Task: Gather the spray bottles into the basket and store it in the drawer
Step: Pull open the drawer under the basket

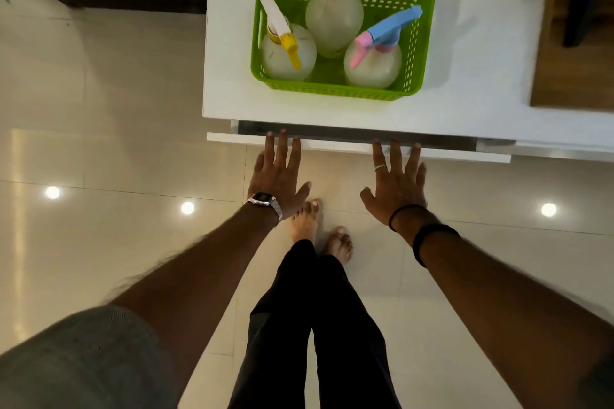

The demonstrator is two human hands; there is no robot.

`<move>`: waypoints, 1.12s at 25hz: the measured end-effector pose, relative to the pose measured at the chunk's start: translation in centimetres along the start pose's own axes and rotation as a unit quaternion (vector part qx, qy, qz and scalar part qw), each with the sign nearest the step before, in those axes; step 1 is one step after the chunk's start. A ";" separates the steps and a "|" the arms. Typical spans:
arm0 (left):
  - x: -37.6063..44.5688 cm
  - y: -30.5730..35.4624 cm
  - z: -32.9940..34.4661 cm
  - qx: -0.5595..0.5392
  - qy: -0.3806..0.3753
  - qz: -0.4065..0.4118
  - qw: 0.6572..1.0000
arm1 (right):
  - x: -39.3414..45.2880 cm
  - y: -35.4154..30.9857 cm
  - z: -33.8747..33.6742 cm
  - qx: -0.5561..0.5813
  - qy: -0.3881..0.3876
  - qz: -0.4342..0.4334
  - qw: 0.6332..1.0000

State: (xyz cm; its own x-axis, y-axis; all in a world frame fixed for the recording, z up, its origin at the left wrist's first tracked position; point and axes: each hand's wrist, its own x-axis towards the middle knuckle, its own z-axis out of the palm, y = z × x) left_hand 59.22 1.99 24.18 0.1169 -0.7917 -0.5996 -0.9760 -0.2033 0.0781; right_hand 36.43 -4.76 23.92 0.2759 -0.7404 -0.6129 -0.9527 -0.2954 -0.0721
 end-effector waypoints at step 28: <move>-10.1 -0.7 3.7 -0.012 -0.118 0.025 0.993 | -9.8 -0.8 5.2 -0.006 -0.061 0.029 0.998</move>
State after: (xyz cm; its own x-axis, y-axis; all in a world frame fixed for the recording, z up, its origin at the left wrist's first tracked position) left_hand 57.99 12.27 27.19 0.0195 -0.6439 -0.7648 -0.9746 -0.1831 0.1293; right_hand 33.80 5.88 25.85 0.2028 -0.6779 -0.7066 -0.9646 -0.2624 -0.0251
